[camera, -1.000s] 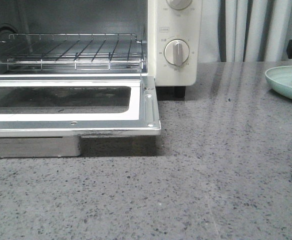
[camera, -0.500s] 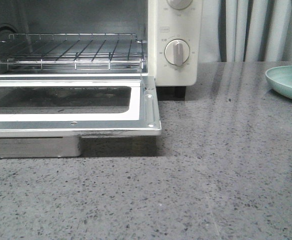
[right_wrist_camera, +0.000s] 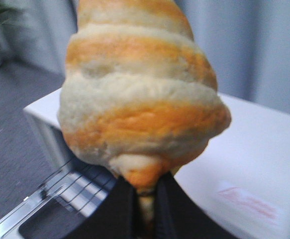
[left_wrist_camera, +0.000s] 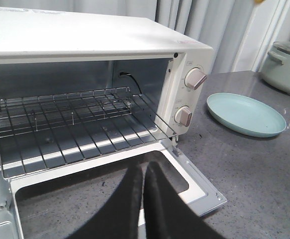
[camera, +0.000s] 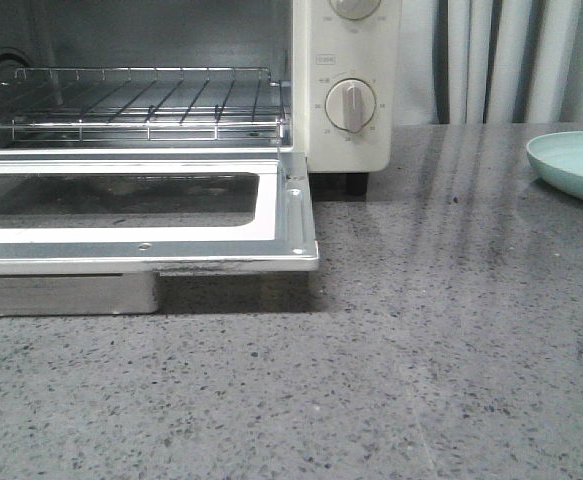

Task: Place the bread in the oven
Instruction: 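Carry the bread roll with the right gripper into the open oven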

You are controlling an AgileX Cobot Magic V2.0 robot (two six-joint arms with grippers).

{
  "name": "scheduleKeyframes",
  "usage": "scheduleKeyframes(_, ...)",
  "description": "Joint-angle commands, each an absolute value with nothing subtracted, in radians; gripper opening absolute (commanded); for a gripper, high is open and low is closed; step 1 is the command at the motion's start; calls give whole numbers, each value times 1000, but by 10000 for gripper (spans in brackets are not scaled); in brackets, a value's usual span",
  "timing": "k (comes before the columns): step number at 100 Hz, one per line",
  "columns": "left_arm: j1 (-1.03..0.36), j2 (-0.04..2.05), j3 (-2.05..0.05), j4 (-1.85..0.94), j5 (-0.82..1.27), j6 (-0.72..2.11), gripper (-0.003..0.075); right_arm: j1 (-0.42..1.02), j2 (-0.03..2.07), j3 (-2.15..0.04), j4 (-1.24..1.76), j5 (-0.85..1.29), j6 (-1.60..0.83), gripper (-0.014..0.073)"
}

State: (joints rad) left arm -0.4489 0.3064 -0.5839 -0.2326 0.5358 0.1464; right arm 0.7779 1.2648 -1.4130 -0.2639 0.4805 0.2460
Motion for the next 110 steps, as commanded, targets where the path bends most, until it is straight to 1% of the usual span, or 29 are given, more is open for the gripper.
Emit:
scheduleKeyframes(1,-445,316,-617,-253,447,143,-21,869,1323,-1445,-318,416,234,-71)
scheduleKeyframes(9,-445,316,-617,-253,447,143,-21,904,1400,-1445,-335,405,234,-71)
scheduleKeyframes(26,-445,316,-617,-268,449,143,-21,907,1548,-1445,-336,360,234,-71)
scheduleKeyframes(50,-445,316,-617,-296,461,143,-21,860,1687,-1445,-338,316,236,-71)
scheduleKeyframes(78,-445,316,-617,-298,461,143,-21,775,1730,-1445,-335,288,264,-71)
scheduleKeyframes(97,-445,316,-617,-298,461,143,-21,756,1730,-1445,-330,271,278,-63)
scheduleKeyframes(104,-445,316,-617,-298,461,143,-21,756,1730,-1445,-330,260,288,-13)
scheduleKeyframes(108,-445,316,-617,-298,461,143,-21,756,1730,-1445,-330,254,288,48)
scheduleKeyframes(110,-445,316,-617,-298,461,143,-21,756,1730,-1445,-330,251,288,99)
